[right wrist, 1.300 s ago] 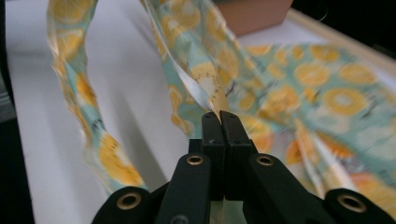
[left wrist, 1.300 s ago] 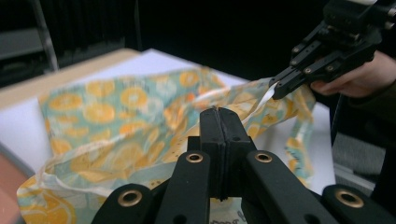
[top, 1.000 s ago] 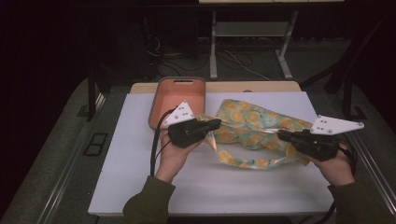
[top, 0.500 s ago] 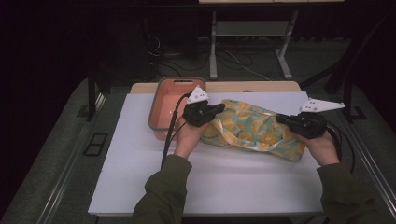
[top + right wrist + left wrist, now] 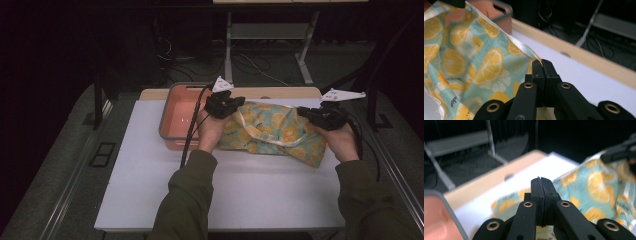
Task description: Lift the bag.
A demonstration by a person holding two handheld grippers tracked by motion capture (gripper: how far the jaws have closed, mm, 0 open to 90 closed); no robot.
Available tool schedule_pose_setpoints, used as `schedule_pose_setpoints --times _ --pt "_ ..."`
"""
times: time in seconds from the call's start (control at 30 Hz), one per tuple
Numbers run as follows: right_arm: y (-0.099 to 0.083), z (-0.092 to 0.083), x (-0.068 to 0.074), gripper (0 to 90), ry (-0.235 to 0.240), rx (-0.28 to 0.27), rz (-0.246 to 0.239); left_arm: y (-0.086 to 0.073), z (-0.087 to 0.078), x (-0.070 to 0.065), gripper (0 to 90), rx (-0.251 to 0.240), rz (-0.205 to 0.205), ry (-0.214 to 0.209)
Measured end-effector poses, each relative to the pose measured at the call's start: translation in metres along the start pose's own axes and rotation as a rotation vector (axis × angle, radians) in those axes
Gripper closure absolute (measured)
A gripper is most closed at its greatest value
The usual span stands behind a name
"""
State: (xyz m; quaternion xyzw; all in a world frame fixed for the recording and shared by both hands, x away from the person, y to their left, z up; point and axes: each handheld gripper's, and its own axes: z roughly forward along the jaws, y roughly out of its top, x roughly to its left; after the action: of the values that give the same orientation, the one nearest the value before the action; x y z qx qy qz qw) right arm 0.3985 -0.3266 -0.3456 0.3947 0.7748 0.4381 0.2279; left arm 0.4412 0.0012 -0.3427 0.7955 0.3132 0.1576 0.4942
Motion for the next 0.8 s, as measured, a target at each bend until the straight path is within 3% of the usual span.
schedule_pose_setpoints --times 0.17,0.27,0.33,0.4,0.53,0.63,0.8 --pt "-0.019 0.019 -0.004 89.5 0.002 0.071 0.027 -0.010 0.013 0.001 87.9 0.063 -0.023 -0.005" --pt "-0.028 0.025 -0.007 89.2 -0.003 0.094 0.043 -0.010 0.012 0.003 77.3 0.061 -0.031 0.010" --pt "-0.031 0.026 -0.010 86.6 0.010 0.098 0.073 -0.010 0.009 0.005 64.8 0.059 -0.035 0.021" --pt "-0.032 0.025 -0.012 71.1 0.013 0.090 0.093 -0.010 0.005 0.007 56.2 0.044 -0.051 0.000" --pt "-0.031 0.016 -0.015 44.7 0.072 0.026 0.152 -0.011 -0.006 0.007 38.1 0.015 -0.057 -0.042" --pt "-0.028 0.007 -0.014 34.5 0.086 -0.003 0.152 -0.013 -0.015 0.005 28.7 0.015 -0.040 -0.065" --pt "-0.025 -0.006 -0.006 28.4 0.115 -0.039 0.132 -0.016 -0.034 0.000 20.4 0.006 -0.004 -0.094"
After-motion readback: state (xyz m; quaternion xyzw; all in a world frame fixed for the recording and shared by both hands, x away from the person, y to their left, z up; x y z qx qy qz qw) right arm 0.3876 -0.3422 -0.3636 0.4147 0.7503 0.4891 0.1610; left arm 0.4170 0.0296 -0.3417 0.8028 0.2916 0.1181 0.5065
